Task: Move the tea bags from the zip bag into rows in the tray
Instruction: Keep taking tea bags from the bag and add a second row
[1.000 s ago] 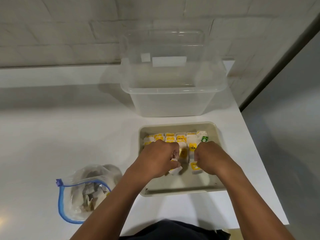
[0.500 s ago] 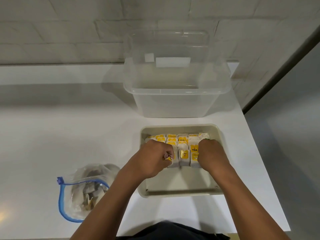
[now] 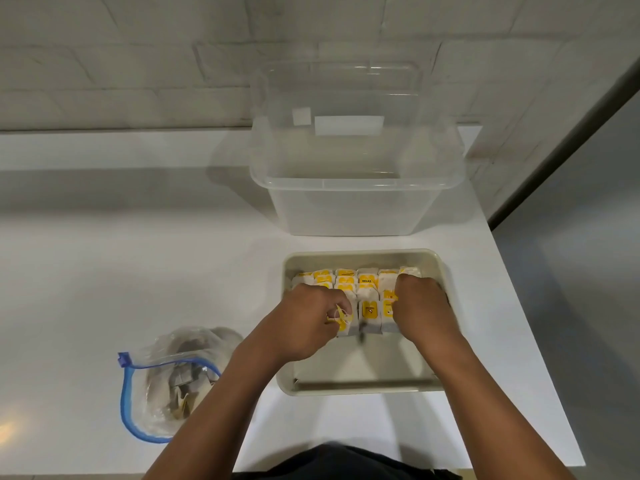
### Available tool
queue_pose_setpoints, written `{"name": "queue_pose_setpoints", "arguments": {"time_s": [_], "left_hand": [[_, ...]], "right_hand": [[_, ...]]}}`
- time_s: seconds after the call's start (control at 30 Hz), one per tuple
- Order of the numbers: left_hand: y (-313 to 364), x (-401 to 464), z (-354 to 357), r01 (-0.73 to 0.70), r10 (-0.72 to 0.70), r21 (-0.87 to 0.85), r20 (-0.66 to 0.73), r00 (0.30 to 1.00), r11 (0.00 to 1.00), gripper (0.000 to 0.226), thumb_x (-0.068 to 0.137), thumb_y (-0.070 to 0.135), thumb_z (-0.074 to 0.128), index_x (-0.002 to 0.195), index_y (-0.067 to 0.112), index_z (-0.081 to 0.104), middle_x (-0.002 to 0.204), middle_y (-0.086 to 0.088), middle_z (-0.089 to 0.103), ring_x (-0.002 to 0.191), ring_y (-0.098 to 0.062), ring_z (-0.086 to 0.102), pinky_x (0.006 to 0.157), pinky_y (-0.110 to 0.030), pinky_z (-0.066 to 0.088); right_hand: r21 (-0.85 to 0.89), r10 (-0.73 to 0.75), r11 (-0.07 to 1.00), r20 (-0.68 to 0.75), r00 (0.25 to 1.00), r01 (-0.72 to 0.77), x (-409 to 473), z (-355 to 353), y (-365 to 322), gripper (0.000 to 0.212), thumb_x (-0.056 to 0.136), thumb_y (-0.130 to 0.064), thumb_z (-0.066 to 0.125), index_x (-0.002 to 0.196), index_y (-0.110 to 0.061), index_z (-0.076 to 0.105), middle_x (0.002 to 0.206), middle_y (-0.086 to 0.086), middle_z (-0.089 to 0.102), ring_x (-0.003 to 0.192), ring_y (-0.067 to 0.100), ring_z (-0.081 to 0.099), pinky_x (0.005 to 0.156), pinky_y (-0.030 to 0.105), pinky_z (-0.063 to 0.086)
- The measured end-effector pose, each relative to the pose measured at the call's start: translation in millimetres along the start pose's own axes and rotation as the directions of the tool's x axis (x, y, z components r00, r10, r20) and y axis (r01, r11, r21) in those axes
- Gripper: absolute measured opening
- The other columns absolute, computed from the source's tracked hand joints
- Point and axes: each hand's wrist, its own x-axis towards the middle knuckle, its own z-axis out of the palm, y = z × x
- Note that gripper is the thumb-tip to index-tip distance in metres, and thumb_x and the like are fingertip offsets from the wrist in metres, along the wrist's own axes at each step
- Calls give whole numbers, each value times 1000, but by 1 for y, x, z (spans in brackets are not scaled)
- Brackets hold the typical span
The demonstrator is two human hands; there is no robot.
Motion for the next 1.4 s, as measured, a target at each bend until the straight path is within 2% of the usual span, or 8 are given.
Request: {"name": "queue_pose_setpoints", "arguments": {"time_s": [0.2, 0.3, 0.47, 0.77, 0.97, 1.13, 1.27, 1.4], "left_hand": [[0, 4, 0, 35, -37, -83, -17, 999, 996, 15, 86, 15, 72, 98, 22, 68, 79, 16, 65, 73, 7, 58, 68, -15, 47], [5, 7, -3, 2, -7, -113, -37, 999, 994, 10, 86, 14, 73, 94, 19, 70, 78, 13, 68, 70, 5, 59, 62, -6, 38], [11, 21, -6, 24, -14, -292, 36, 999, 956, 11, 88, 17, 72, 96, 25, 71, 80, 14, 65, 69, -4, 61, 70, -20, 50], [24, 46, 0, 34, -16, -275, 68, 998, 961, 13, 86, 18, 75, 93, 28, 71, 85, 14, 66, 73, -13, 67, 72, -28, 52], [36, 64, 8, -8, 31, -160, 144, 989, 987, 14, 89, 17, 70, 94, 30, 67, 90, 14, 63, 65, 2, 61, 68, -17, 48], [47, 83, 22, -32, 57, -116, 216, 975, 993, 12, 90, 18, 69, 98, 27, 69, 91, 14, 64, 66, 6, 55, 63, -12, 40], [57, 96, 32, -81, 96, -77, 216, 972, 994, 14, 92, 17, 67, 104, 22, 69, 98, 8, 66, 71, 5, 54, 62, -7, 39], [60, 105, 45, -104, 110, -37, 258, 960, 994, 13, 92, 17, 67, 103, 21, 69, 98, 6, 66, 75, 2, 53, 66, -13, 40]], "right_hand": [[250, -18, 966, -175, 984, 62, -18, -3, 4, 21, 93, -11, 56, 113, -15, 63, 101, 6, 72, 95, 28, 65, 73, 31, 47], [451, -123, 879, -100, 987, 155, -34, -9, 5, 16, 92, -21, 62, 106, -29, 68, 93, -10, 72, 85, 14, 67, 74, 23, 48], [662, -277, 736, 103, 955, 142, -54, -10, 10, 20, 88, -26, 70, 102, -41, 68, 90, -29, 68, 82, -6, 65, 68, 5, 43], [754, -24, 657, 54, 998, -25, -58, 4, 15, 22, 88, -22, 69, 70, -24, 57, 59, -7, 57, 63, 29, 66, 49, 37, 53], [449, -32, 894, 37, 999, 12, -70, -3, 27, 18, 95, -39, 55, 96, -23, 65, 87, 1, 67, 91, 26, 60, 71, 31, 47], [340, -168, 935, 163, 972, 105, -81, -5, 23, 38, 96, -31, 48, 60, -20, 46, 62, -3, 46, 69, 22, 49, 58, 31, 37], [309, -177, 946, 225, 958, 102, -82, 5, 23, 33, 98, -35, 43, 78, -15, 60, 84, 3, 63, 79, 23, 57, 66, 32, 43], [355, -203, 928, 228, 952, 112, -81, 3, 23, 34, 96, -38, 46, 75, -15, 60, 71, -1, 59, 70, 20, 55, 65, 34, 46]]}}
